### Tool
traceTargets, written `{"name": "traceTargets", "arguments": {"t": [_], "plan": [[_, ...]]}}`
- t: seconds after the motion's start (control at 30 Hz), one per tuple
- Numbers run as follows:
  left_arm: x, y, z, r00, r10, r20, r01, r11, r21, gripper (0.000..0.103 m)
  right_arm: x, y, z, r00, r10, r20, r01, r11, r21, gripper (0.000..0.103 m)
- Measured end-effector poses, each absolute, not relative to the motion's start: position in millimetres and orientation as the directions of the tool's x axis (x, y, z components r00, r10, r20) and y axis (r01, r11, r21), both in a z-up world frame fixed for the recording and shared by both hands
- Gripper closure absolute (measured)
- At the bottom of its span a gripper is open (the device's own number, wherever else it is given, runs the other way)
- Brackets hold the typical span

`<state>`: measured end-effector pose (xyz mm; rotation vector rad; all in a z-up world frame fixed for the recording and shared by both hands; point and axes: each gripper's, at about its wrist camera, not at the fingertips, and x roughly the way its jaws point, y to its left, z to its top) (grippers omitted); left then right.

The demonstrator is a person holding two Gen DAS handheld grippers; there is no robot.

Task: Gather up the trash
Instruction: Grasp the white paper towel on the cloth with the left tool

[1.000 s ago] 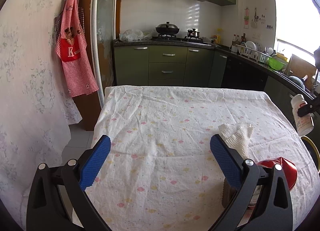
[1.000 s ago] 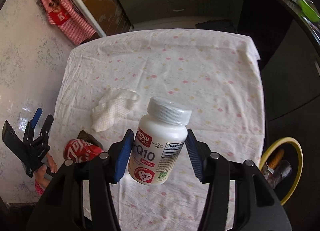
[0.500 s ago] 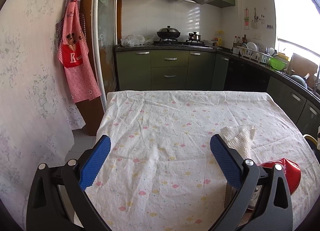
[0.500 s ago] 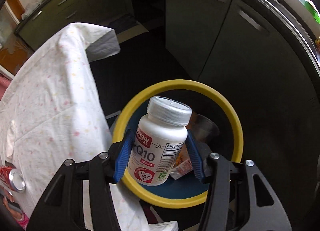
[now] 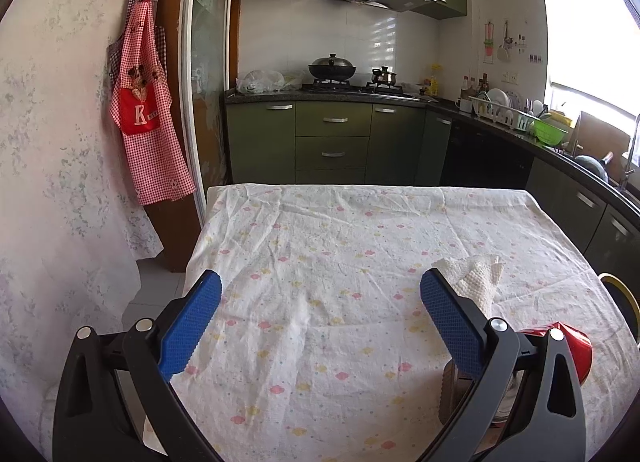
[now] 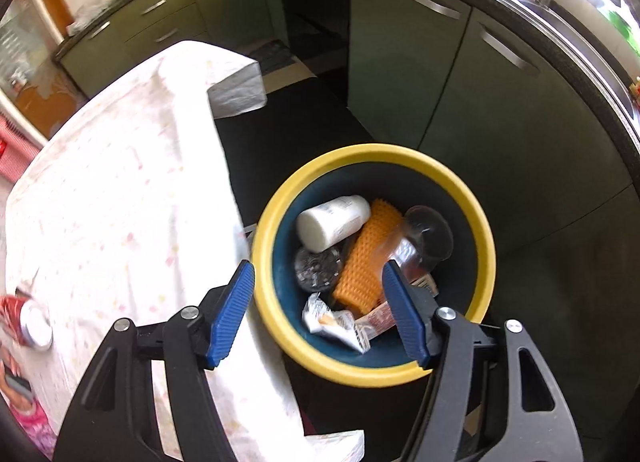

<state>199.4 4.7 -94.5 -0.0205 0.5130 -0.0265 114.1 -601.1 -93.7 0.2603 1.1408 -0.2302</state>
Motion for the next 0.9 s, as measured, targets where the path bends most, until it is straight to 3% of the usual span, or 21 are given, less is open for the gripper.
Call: {"name": "traceTargets", "arguments": {"t": [0.27,0.5,0.73,0.9], "plan": [[208,-10,-54,0.809,-0.172,-0.563,0.167,0.984,-0.061,0.005,102,-584,-90,0.439,0.003,-0.898,0.248,0.961,0.124,0.038],[261,-56,-34,0.604,-0.345,-0.719,0.356,0.923,-0.144,0.005,90,-577,-91,0.461,0.071,-0.884,0.207,0.961,0.185,0.037],[331,-116,-79,0.332,-0.277,-0.902,0.449,0.887,-0.106,0.005,77,-587,-95,0.472,0.091,-0.877,0.212,0.954,0.213,0.035],[365,-135,-118,0.205,-0.195,-0.959,0.437,0.895,-0.088,0.005,71,-591,-103,0.463,0.107,-0.88,0.216,0.949,0.23,0.035]]}}
